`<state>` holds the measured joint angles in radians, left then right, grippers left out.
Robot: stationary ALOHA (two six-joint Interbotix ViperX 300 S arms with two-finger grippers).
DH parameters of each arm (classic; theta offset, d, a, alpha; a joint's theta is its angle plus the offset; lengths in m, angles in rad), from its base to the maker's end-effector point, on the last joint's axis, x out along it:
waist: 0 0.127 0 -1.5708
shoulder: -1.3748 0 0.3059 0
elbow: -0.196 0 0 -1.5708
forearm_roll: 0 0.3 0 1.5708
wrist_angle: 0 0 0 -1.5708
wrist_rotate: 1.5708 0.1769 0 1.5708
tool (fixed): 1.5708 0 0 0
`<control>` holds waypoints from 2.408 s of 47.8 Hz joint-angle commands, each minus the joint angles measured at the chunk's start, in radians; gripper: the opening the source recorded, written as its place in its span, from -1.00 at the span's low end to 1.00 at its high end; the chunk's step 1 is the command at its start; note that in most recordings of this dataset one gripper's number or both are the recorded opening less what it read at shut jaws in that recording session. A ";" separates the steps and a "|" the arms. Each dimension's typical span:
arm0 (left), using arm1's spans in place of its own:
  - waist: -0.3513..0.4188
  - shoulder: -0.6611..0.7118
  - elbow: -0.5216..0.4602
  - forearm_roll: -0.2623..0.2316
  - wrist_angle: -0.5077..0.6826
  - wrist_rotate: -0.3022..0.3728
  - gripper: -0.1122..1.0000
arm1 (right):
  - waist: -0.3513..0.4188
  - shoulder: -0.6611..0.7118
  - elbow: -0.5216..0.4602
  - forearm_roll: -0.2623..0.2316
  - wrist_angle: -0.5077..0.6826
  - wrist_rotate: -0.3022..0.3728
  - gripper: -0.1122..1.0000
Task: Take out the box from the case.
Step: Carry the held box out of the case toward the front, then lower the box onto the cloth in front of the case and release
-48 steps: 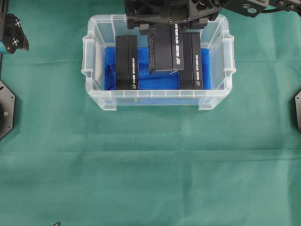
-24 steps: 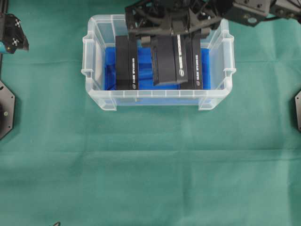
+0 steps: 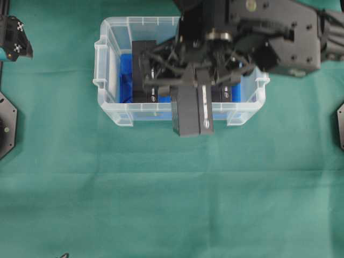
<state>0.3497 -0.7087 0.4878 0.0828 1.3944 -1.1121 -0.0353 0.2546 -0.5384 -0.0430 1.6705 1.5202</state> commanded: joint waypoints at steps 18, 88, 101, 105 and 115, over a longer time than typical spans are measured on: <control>-0.002 0.000 -0.012 0.000 0.003 0.000 0.85 | 0.187 -0.046 -0.031 -0.015 0.002 0.195 0.42; -0.002 0.000 -0.012 0.000 0.003 0.000 0.85 | 0.333 0.026 0.017 -0.038 -0.046 0.370 0.42; -0.002 -0.002 -0.012 0.000 0.003 0.000 0.85 | 0.333 0.031 0.158 -0.014 -0.216 0.379 0.42; 0.000 0.000 -0.012 0.000 0.003 -0.002 0.85 | 0.333 0.031 0.213 -0.008 -0.284 0.387 0.42; -0.002 0.000 -0.012 0.000 0.003 -0.006 0.85 | 0.327 0.029 0.351 0.014 -0.410 0.394 0.42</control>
<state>0.3497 -0.7087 0.4878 0.0844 1.4005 -1.1167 0.2945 0.3083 -0.2148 -0.0445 1.3039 1.9175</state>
